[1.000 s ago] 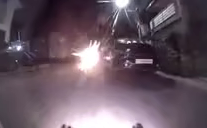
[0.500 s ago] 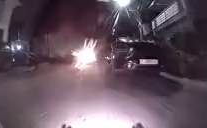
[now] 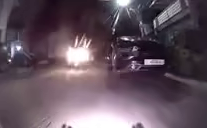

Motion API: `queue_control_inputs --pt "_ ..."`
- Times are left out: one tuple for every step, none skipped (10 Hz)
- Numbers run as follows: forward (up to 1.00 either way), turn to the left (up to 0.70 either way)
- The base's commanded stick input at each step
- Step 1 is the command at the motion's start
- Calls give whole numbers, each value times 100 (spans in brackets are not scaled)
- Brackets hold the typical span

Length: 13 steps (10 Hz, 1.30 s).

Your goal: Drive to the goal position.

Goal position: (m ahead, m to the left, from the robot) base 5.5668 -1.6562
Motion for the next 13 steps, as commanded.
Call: queue_control_inputs --pt "60 0" --pt "60 0" --pt "60 0" --pt "60 0" --pt "60 0" --pt "60 0" --pt "60 0" --pt "60 0" --pt "60 0" --pt "60 0" --pt "60 0" --pt "60 0" --pt "60 0"
